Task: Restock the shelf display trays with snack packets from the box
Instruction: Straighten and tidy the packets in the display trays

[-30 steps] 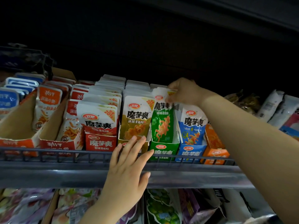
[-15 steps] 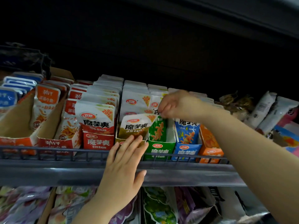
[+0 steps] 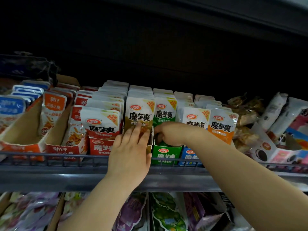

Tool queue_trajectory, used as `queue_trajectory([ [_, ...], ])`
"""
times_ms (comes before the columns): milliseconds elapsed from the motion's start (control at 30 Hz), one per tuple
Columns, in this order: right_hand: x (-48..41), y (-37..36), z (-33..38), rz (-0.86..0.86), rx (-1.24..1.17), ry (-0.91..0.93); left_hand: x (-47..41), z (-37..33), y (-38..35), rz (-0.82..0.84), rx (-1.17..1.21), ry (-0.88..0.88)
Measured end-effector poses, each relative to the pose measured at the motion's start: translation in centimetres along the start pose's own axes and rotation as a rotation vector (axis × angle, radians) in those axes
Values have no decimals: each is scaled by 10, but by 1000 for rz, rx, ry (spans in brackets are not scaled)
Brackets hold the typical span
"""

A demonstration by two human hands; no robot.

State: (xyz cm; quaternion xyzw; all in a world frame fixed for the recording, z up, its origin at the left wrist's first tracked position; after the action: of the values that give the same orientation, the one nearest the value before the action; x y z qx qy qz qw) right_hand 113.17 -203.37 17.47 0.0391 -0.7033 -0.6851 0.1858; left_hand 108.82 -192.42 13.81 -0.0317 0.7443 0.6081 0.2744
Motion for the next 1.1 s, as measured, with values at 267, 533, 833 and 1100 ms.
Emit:
queue_trajectory([
  [267, -9, 5, -3, -66, -49, -69, -1, 10, -18, -112, -6, -35],
  [533, 13, 13, 2, -100, -187, 15, 6, 12, -20, -158, 116, -72],
  [833, 42, 18, -17, -300, -463, 65, -2, 9, -21, -299, 238, -96],
  [1100, 47, -5, 3, -158, -167, 116, -2, 9, -24, -318, 182, -101],
])
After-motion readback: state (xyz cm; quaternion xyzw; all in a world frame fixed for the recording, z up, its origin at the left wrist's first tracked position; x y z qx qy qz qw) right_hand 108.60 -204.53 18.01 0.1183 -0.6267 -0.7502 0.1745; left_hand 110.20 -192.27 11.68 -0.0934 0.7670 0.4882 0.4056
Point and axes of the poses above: each hand's wrist, its own x-axis away from the middle knuckle, its own y-axis out of the back of the hand, z = x × y, the point moved 4 cm from there along -x, towards the middle knuckle, and after that the axes turned 5 degrees about y, right-handed, at the moved point
